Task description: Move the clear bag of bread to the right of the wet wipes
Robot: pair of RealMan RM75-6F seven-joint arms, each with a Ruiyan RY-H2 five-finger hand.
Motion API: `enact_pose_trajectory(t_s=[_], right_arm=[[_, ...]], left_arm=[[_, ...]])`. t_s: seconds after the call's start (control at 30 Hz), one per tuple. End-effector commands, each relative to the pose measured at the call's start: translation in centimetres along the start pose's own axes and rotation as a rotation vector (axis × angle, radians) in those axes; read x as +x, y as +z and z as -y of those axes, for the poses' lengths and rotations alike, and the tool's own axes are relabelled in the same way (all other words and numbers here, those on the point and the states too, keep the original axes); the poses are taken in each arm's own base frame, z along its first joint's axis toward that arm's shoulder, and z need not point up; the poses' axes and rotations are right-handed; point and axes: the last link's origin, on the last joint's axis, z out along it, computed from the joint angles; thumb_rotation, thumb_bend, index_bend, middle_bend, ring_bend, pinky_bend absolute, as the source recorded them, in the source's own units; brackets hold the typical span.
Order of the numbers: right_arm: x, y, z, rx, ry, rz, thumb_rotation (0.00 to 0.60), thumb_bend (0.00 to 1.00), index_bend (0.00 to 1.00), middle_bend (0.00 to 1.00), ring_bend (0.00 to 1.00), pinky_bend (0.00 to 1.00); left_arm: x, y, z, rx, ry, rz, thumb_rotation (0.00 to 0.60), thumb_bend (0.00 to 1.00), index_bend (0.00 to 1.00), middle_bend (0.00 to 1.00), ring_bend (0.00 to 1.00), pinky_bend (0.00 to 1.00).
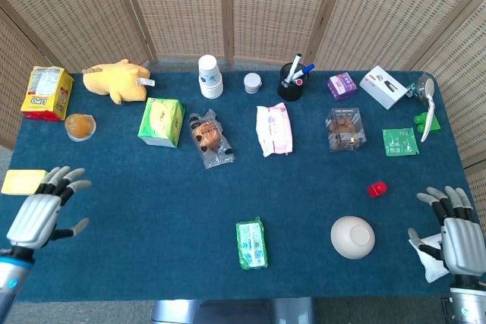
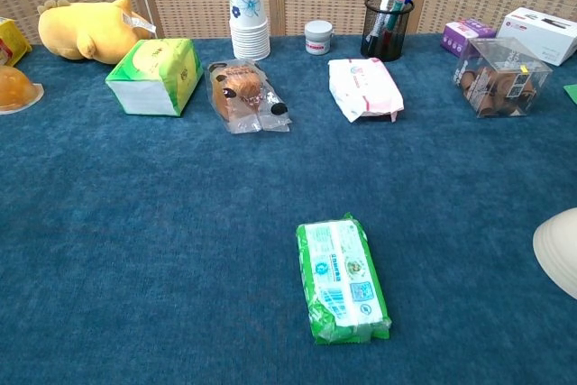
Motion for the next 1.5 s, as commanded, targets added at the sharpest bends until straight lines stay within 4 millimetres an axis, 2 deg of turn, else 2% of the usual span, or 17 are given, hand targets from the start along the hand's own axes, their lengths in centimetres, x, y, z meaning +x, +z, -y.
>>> enact_pose_trajectory(t_s=[0.03,0.13,0.33,0.7,0.93,1.2,1.5], right_arm=[[0.0,0.0,0.0,-0.002,-0.001,-0.001,0.600,0.31,0.25,0.20,0.06,0.04],[0.0,-0.2,-0.3,-0.014,0.001,0.000,0.600,0.31,0.25,0.20,0.06,0.04],[0.2,-0.4,-0.7,-0.032,-0.004,-0.006,0.600,0.31,0.25,0.20,0.06,0.04],[0.6,-0.8,-1.2,-0.054,-0.006,-0.018,0.600,0.31,0.25,0.20,0.06,0.04],[0.9,-1.0,-1.6,-0.072,-0.005,-0.024,0.600,0.31,0.25,0.20,0.06,0.04],[1.4,-1.4,-2.5,-0.096,0.007,-0.032,0.600,0.31,0.25,0.20,0.06,0.04],[2.0,-1.9,-3.3,-0.120,0.021,-0.044,0.600,0.31,0.25,0.20,0.06,0.04]], left_arm=[[1.2,4.4,-0.4,-0.053,-0.016,0.059,0.600,0.30,0.21,0.12,0.03,0.00],[1.8,7.8,-1.7,-0.096,-0.042,0.110,0.600,0.30,0.21,0.11,0.01,0.00],[2.7,12.7,-4.1,-0.141,-0.086,0.176,0.600,0.30,0.19,0.10,0.00,0.00],[2.1,19.8,-7.8,-0.168,-0.054,0.274,0.600,0.30,0.14,0.03,0.00,0.00],[0.7,22.6,-10.1,-0.185,-0.053,0.306,0.600,0.30,0.09,0.00,0.00,0.00],[-1.2,26.3,-13.2,-0.197,-0.050,0.317,0.600,0.30,0.08,0.00,0.00,0.00],[-3.3,28.9,-16.8,-0.211,-0.081,0.311,0.600,0.30,0.08,0.00,0.00,0.00]])
